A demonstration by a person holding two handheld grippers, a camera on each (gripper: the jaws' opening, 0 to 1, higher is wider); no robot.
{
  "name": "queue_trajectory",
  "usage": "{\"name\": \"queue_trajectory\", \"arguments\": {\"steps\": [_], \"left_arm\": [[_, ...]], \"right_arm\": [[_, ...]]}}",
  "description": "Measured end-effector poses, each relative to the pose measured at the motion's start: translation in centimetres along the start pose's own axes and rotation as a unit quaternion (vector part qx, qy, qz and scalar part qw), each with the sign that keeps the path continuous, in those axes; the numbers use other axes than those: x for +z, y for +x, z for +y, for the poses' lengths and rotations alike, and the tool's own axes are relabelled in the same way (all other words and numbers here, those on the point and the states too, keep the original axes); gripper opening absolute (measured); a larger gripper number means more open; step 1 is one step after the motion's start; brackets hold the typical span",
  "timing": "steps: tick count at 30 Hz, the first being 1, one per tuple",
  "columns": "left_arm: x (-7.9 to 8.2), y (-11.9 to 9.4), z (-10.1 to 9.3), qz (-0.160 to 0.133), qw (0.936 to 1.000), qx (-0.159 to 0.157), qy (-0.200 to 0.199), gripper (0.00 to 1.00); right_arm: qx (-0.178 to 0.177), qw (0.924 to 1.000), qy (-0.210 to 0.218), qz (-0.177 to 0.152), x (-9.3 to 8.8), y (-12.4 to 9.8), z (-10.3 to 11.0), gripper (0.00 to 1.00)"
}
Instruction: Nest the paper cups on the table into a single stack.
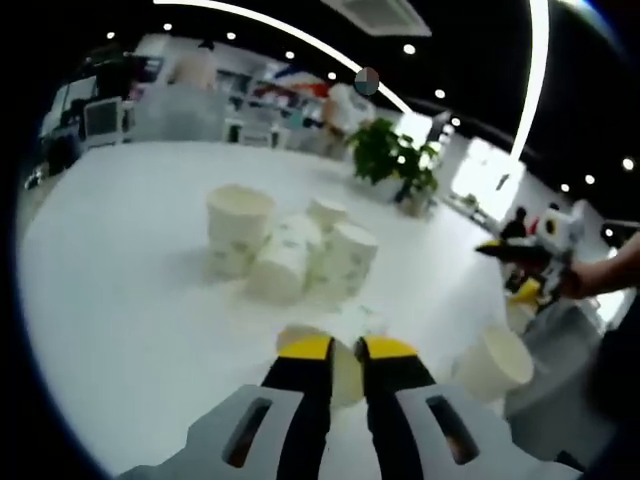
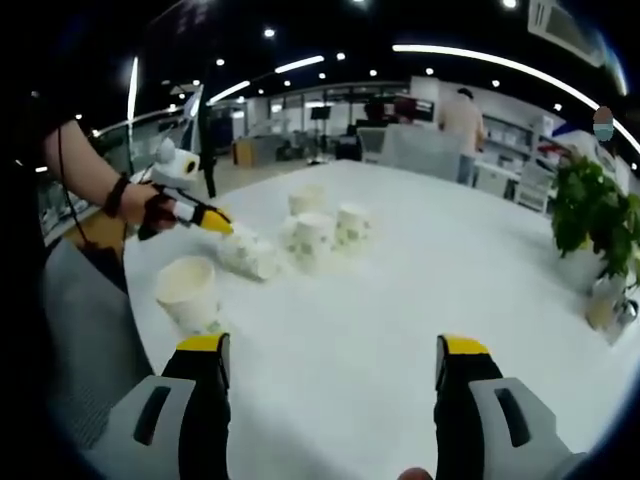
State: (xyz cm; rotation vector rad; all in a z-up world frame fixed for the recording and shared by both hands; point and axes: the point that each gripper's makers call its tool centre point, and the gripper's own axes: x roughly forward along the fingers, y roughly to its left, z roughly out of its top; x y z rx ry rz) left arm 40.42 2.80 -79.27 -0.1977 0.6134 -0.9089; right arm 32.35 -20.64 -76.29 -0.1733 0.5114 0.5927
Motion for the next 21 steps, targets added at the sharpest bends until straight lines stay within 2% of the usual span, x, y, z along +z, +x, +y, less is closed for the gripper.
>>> {"name": "queue_trajectory", "arguments": {"steps": [3, 7, 10, 15, 21], "left_arm": [[0.0, 0.2, 0.0, -0.013, 0.9992, 0.000, -0.037, 0.06], [0.1, 0.2, -0.3, -0.023, 0.9984, 0.000, -0.050, 0.05], [-0.2, 0.2, -1.0, -0.024, 0.9989, -0.010, -0.039, 0.01], [-0.4, -0.1, -1.4, -0.017, 0.9989, -0.016, -0.040, 0.00], [-0.2, -1.2, -2.2, -0.011, 0.9996, -0.017, -0.017, 0.00]], "right_arm": [[0.002, 1.0000, -0.003, -0.001, 0.2, 0.0, 0.1, 0.82], [0.001, 1.0000, -0.004, -0.001, 0.3, -0.1, 0.0, 0.82], [0.000, 1.0000, -0.003, -0.002, 0.3, -0.2, -0.1, 0.82], [-0.002, 1.0000, -0.004, -0.003, 0.4, -0.3, -0.1, 0.82], [-0.003, 0.9999, -0.004, -0.011, 0.8, -0.2, 0.1, 0.82]]}}
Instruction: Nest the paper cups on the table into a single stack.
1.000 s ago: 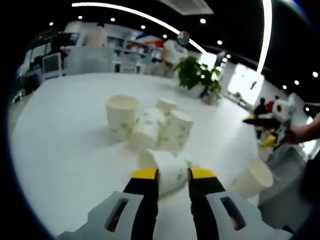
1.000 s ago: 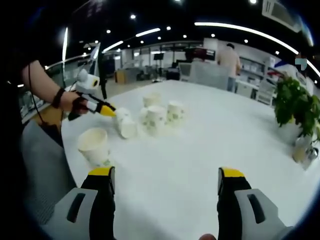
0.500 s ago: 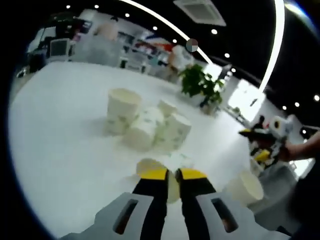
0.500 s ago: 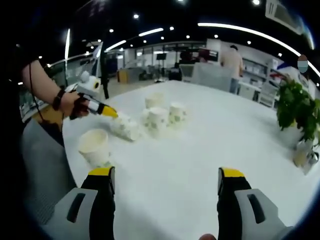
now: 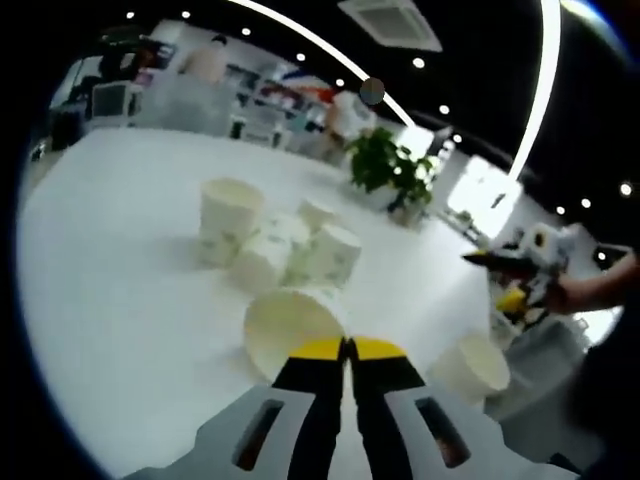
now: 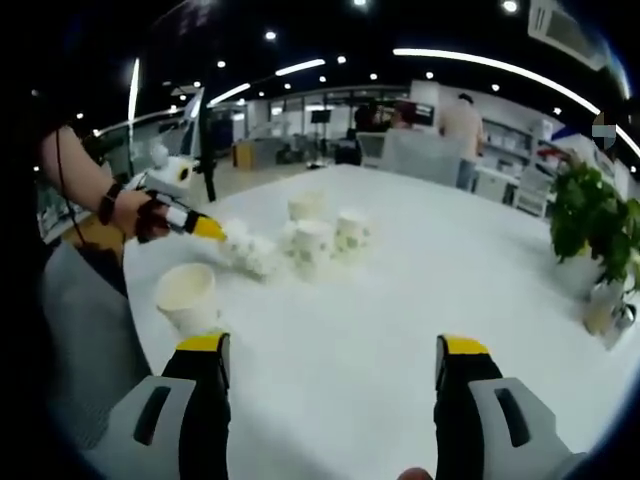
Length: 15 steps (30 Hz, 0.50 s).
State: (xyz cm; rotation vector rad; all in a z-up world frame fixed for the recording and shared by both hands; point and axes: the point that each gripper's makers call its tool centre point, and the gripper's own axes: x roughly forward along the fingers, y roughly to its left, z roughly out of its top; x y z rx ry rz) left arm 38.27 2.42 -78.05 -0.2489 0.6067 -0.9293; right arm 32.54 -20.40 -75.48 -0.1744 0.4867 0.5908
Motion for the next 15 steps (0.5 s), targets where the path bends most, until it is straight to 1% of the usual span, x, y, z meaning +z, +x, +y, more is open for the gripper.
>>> {"name": "queue_trajectory", "arguments": {"steps": [3, 7, 10, 11, 13, 15], "left_arm": [[0.2, -0.5, -0.6, 0.001, 0.9999, -0.006, 0.009, 0.00], [1.1, -1.3, -1.5, 0.001, 0.9998, -0.009, 0.015, 0.00], [1.3, -1.8, -2.1, 0.011, 0.9995, -0.016, 0.025, 0.00], [1.6, -2.1, -2.3, 0.010, 0.9994, -0.017, 0.030, 0.00], [2.3, -2.6, -2.6, -0.001, 0.9995, -0.020, 0.022, 0.00], [3.0, -3.1, -2.9, -0.005, 0.9995, -0.021, 0.023, 0.00]], "right_arm": [[0.003, 1.0000, -0.002, -0.005, 0.3, 0.2, 0.3, 0.82], [0.007, 0.9999, -0.004, -0.015, 0.8, 0.3, 0.6, 0.82], [0.008, 0.9997, -0.004, -0.022, 1.1, 0.4, 0.8, 0.82], [0.009, 0.9996, -0.005, -0.025, 1.3, 0.4, 0.8, 0.82], [0.012, 0.9995, -0.007, -0.028, 1.5, 0.4, 0.9, 0.82], [0.015, 0.9993, -0.011, -0.031, 1.7, 0.3, 1.1, 0.82]]}}
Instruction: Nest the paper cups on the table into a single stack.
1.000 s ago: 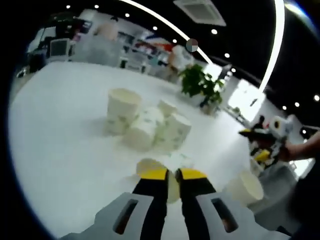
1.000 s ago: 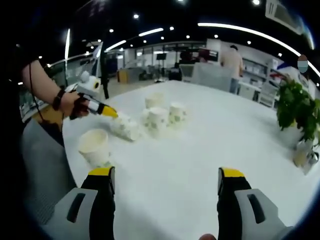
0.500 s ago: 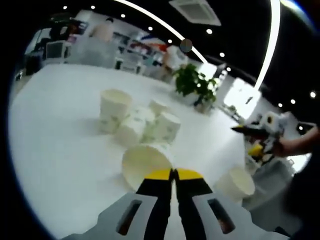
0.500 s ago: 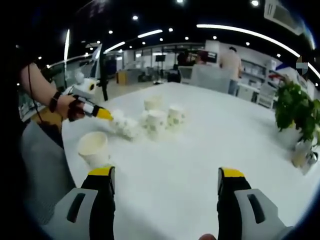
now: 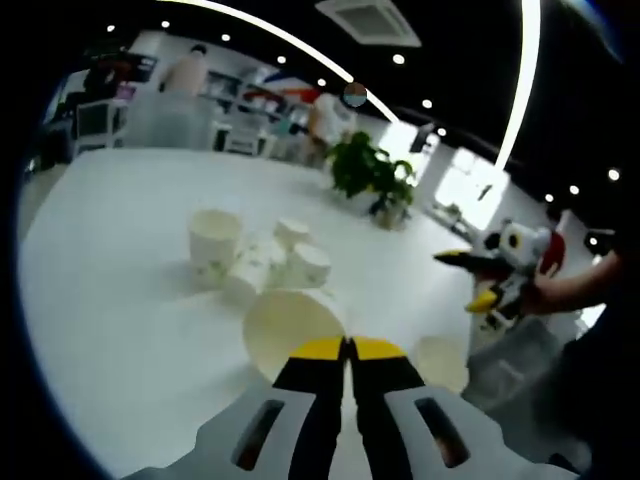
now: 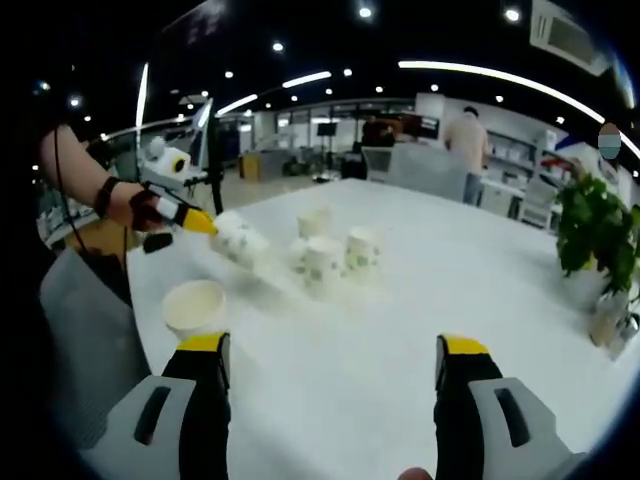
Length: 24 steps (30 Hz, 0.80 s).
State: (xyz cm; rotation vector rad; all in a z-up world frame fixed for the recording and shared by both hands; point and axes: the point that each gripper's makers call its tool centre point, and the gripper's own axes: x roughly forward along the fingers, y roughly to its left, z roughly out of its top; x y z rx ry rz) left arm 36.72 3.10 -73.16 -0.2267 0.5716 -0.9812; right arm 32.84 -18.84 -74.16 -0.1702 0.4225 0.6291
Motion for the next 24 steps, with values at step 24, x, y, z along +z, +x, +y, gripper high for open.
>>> {"name": "queue_trajectory", "arguments": {"steps": [24], "left_arm": [[5.5, -2.2, -7.2, 0.048, 0.9807, -0.058, 0.181, 0.00]], "right_arm": [[0.004, 0.9995, 0.001, -0.030, 1.1, -0.5, 0.0, 0.82]]}}
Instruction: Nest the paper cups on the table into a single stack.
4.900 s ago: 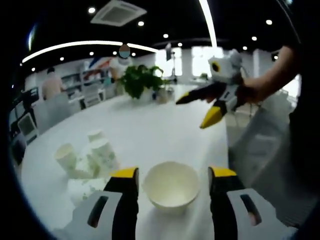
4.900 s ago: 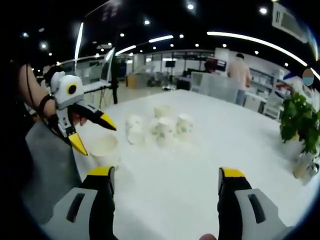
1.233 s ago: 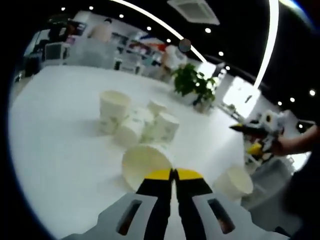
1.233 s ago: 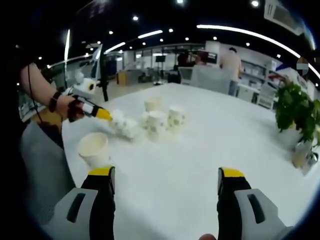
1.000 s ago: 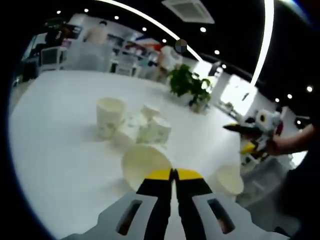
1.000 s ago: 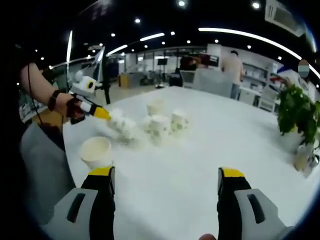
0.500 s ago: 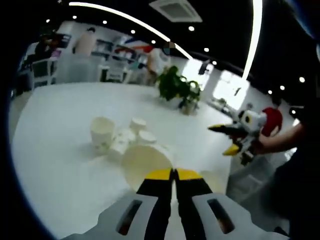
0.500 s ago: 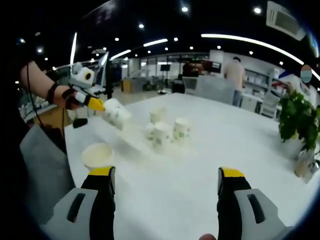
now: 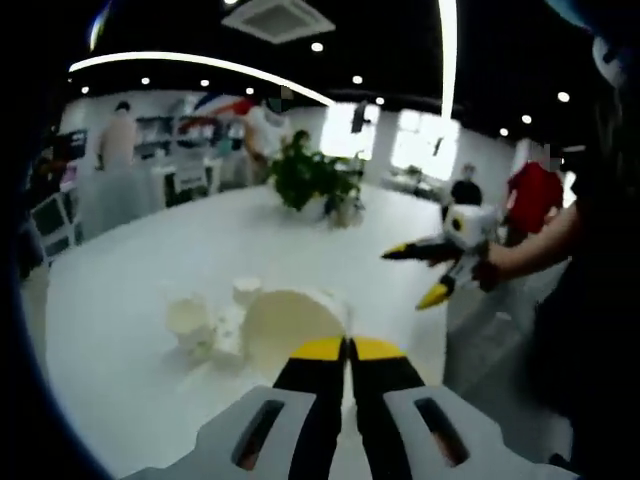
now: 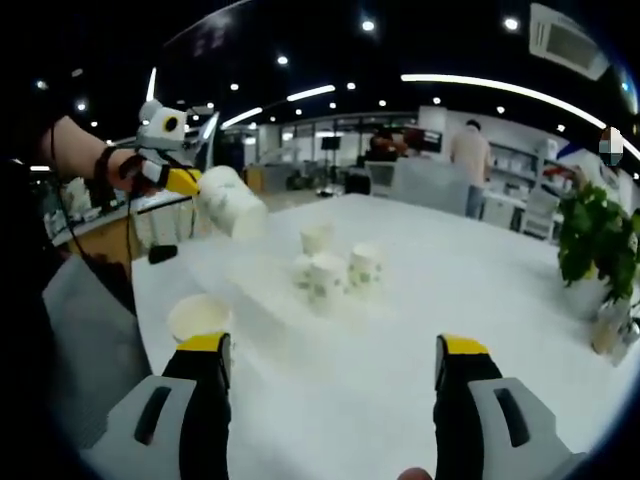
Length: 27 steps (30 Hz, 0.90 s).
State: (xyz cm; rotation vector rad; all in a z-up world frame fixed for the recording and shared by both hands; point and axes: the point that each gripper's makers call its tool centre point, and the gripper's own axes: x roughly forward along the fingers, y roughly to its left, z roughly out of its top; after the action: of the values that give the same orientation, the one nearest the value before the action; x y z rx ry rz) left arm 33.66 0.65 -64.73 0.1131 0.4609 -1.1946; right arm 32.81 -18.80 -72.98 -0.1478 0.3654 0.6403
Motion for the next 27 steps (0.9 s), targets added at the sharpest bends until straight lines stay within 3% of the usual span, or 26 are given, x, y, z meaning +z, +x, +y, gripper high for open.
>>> {"name": "queue_trajectory", "arguments": {"steps": [6, 11, 16, 19, 21, 24, 27], "left_arm": [[1.7, -0.3, -1.2, 0.033, 0.9989, -0.015, 0.031, 0.00], [2.9, -0.8, -2.8, 0.074, 0.9935, -0.038, 0.078, 0.00], [4.0, -1.6, -4.1, 0.111, 0.9882, -0.049, 0.093, 0.00], [4.1, -1.8, -4.9, 0.137, 0.9812, -0.059, 0.123, 0.00], [3.5, -1.9, -5.4, 0.172, 0.9730, -0.067, 0.139, 0.00], [3.3, -1.7, -6.4, 0.186, 0.9661, -0.082, 0.159, 0.00], [2.7, -1.3, -7.1, 0.213, 0.9542, -0.087, 0.192, 0.00]], "right_arm": [[-0.001, 1.0000, 0.007, -0.006, -0.1, 0.0, -0.1, 0.81], [0.000, 0.9999, 0.003, -0.012, 0.4, 0.2, 0.1, 0.81], [0.001, 0.9998, -0.008, -0.019, 1.0, 0.4, 0.2, 0.80], [0.001, 0.9998, -0.006, -0.021, 1.0, 0.4, 0.4, 0.80], [0.002, 0.9998, -0.006, -0.021, 0.9, 0.4, 0.6, 0.80], [0.002, 0.9997, -0.007, -0.022, 0.9, 0.4, 0.7, 0.80], [-0.001, 0.9997, -0.003, -0.023, 0.7, 0.3, 0.7, 0.80]]}}
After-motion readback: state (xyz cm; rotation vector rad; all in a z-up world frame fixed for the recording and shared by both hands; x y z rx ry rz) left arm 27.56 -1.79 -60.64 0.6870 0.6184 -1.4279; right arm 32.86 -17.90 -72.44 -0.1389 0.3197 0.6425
